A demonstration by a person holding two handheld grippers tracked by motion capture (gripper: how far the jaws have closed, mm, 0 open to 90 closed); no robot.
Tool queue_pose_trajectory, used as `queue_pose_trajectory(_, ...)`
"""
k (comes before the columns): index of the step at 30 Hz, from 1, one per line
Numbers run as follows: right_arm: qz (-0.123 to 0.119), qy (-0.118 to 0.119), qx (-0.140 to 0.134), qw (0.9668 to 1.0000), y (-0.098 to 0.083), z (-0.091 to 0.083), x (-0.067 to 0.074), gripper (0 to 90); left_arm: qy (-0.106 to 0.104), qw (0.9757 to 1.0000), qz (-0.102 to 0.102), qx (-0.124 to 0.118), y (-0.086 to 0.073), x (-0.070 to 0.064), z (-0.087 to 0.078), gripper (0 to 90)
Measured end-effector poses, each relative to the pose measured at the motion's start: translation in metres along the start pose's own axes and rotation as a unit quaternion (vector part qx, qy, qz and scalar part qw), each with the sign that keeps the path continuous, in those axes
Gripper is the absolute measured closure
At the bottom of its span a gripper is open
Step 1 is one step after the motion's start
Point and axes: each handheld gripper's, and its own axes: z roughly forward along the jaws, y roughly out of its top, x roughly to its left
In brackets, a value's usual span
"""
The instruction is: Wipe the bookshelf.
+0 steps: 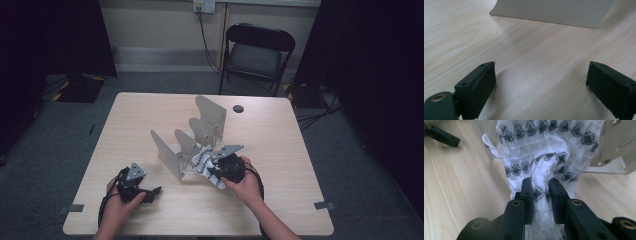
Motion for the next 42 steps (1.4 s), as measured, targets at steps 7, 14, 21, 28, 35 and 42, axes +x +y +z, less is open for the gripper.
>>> queue_pose_trajectory(7, 0.004, 0.003, 0.014, 0.9999, -0.012, 0.010, 0.001, 76.7, 0.000, 1.0000, 0.000, 0.000, 0.000, 0.000, 0.000, 8.9)
queue_pose_trajectory(14, 0.014, 0.008, 0.017, 0.9997, -0.026, 0.009, -0.001, 76.7, 0.000, 1.0000, 0.000, 0.000, 0.000, 0.000, 0.000, 8.9)
queue_pose_trajectory(21, 0.021, 0.011, 0.012, 0.9996, -0.033, -0.002, -0.004, 76.6, 0.000, 1.0000, 0.000, 0.000, 0.000, 0.000, 0.000, 8.9)
queue_pose_trajectory(28, 0.026, 0.007, -0.002, 0.9996, -0.029, -0.020, -0.008, 76.6, 0.000, 1.0000, 0.000, 0.000, 0.000, 0.000, 0.000, 8.9)
queue_pose_trajectory(35, 0.010, -0.002, -0.037, 0.9993, -0.001, -0.048, -0.009, 76.8, 0.000, 1.0000, 0.000, 0.000, 0.000, 0.000, 0.000, 9.0)
queue_pose_trajectory(42, -0.006, 0.006, -0.095, 0.9954, 0.036, -0.068, 0.003, 76.9, 0.000, 1.0000, 0.000, 0.000, 0.000, 0.000, 0.000, 8.9)
